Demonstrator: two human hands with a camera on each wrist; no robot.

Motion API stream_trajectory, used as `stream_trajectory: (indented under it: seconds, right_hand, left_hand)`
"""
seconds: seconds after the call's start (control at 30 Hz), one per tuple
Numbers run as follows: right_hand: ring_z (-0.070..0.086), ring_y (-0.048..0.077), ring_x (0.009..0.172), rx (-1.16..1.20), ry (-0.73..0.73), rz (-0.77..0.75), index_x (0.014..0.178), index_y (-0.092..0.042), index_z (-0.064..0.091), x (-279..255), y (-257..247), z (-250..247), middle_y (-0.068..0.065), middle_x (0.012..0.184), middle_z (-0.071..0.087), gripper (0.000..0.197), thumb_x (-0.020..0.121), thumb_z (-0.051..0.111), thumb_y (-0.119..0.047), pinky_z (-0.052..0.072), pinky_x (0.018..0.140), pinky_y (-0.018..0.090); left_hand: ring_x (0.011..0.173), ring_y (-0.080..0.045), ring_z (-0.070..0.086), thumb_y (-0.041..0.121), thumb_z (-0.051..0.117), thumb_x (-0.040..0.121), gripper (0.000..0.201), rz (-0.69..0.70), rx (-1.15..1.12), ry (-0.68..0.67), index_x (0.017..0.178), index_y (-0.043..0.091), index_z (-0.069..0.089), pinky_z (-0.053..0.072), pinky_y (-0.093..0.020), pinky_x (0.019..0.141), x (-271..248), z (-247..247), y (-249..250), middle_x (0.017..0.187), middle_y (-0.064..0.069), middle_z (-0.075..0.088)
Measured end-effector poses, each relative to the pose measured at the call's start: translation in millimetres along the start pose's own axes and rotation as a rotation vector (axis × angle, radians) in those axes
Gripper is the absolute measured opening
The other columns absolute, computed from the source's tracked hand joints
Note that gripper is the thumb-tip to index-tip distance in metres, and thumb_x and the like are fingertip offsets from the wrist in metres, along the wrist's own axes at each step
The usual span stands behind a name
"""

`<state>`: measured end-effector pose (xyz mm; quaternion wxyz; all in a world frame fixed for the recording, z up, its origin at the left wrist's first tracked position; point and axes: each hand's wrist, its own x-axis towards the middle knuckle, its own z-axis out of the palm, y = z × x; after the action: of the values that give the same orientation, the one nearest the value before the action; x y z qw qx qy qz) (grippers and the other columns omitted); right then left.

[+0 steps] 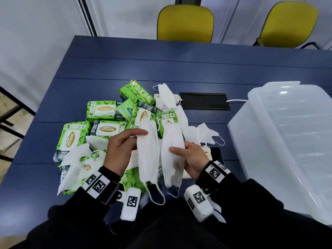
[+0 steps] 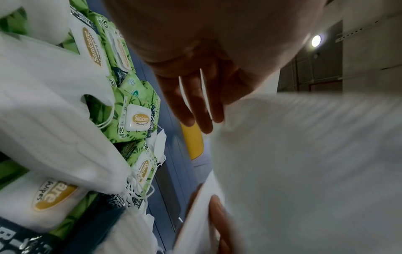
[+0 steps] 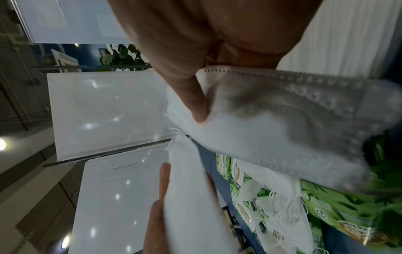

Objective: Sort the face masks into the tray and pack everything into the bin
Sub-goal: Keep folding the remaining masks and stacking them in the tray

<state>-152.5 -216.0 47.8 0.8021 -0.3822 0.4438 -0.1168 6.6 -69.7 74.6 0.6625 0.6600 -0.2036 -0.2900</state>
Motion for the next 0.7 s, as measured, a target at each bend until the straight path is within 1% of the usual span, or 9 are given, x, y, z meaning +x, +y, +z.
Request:
stream_trajectory:
  seconds: [0.1,0.2,0.27,0.33,0.4,0.47,0.53,0.6,0.7]
  right_hand:
    - [0.072,0.03,0.084,0.027,0.062,0.011,0.119,0.009,0.065,4.1,2.8,5.6,0.02,0.107,0.075,0.03,0.092,0.069,-0.004,0.06,0.077,0.041]
    - [0.072,0.028,0.09,0.083,0.119,0.044,0.114,0.0,0.068,7.5,3.3,10.5,0.013,0.106,0.076,0.021,0.098,0.064,-0.014,0.057,0.084,0.043]
    - [0.071,0.028,0.1,0.072,0.154,0.05,0.115,-0.005,0.069,10.8,4.5,13.0,0.011,0.113,0.075,0.023,0.097,0.066,-0.019,0.055,0.088,0.043]
    - [0.068,0.029,0.106,0.023,0.179,0.043,0.116,-0.008,0.07,14.0,5.5,16.2,0.01,0.116,0.074,0.025,0.095,0.068,-0.02,0.055,0.089,0.044]
    - [0.07,0.029,0.095,0.004,0.163,0.033,0.113,-0.009,0.072,16.3,6.5,20.0,0.012,0.112,0.075,0.02,0.094,0.067,-0.012,0.056,0.083,0.044]
    - [0.069,0.027,0.079,0.018,0.16,0.005,0.102,-0.009,0.072,17.4,8.1,23.8,0.014,0.098,0.074,0.015,0.09,0.067,-0.002,0.056,0.067,0.038]
    - [0.067,0.026,0.068,0.055,0.19,-0.055,0.093,-0.007,0.07,17.1,8.5,28.1,0.016,0.088,0.071,0.013,0.086,0.069,0.004,0.054,0.057,0.034]
    - [0.067,0.026,0.066,0.097,0.213,-0.116,0.091,-0.003,0.072,18.1,8.0,32.7,0.017,0.086,0.071,0.011,0.081,0.073,0.002,0.054,0.06,0.036]
    - [0.068,0.024,0.076,0.149,0.265,-0.152,0.105,-0.005,0.073,20.7,4.2,41.8,0.011,0.093,0.075,0.03,0.077,0.08,-0.011,0.052,0.067,0.037]
  left_hand:
    - [0.085,-0.018,0.064,-0.011,0.05,0.093,0.033,-0.027,-0.032,-0.018,0.097,0.003,0.079,0.055,-0.028,0.073,3.2,-8.8,-2.0,0.106,-0.013,0.076]
    - [0.081,-0.023,0.061,-0.005,0.073,0.086,0.019,-0.033,0.007,0.005,0.095,0.011,0.077,0.052,-0.032,0.075,9.3,-16.6,-8.9,0.094,-0.003,0.076]
    - [0.08,-0.022,0.062,-0.009,0.079,0.079,0.034,-0.051,-0.024,0.026,0.104,0.013,0.069,0.053,-0.031,0.075,13.3,-20.7,-12.4,0.092,0.001,0.074]
    - [0.08,-0.021,0.068,-0.012,0.078,0.078,0.054,-0.105,-0.069,0.054,0.12,0.018,0.059,0.057,-0.035,0.074,17.3,-25.6,-14.8,0.091,-0.004,0.075]
    - [0.088,-0.023,0.072,-0.014,0.074,0.081,0.063,-0.163,-0.111,0.071,0.131,0.021,0.054,0.059,-0.041,0.076,20.3,-30.3,-16.8,0.1,-0.009,0.077]
    - [0.1,-0.031,0.072,-0.012,0.069,0.086,0.049,-0.206,-0.151,0.081,0.127,0.013,0.061,0.059,-0.045,0.081,23.3,-34.8,-19.1,0.109,-0.011,0.076]
    - [0.101,-0.034,0.07,-0.009,0.064,0.09,0.026,-0.26,-0.241,0.088,0.111,0.004,0.069,0.062,-0.041,0.078,26.4,-38.4,-19.3,0.106,-0.012,0.077]
    - [0.097,-0.03,0.069,-0.003,0.064,0.091,0.019,-0.331,-0.405,0.046,0.109,0.002,0.068,0.062,-0.037,0.074,30.7,-44.1,-17.7,0.107,-0.014,0.074]
    - [0.088,-0.023,0.073,0.012,0.068,0.085,0.022,-0.455,-0.644,-0.018,0.107,0.009,0.068,0.063,-0.035,0.074,40.5,-52.8,-17.3,0.105,-0.01,0.075]
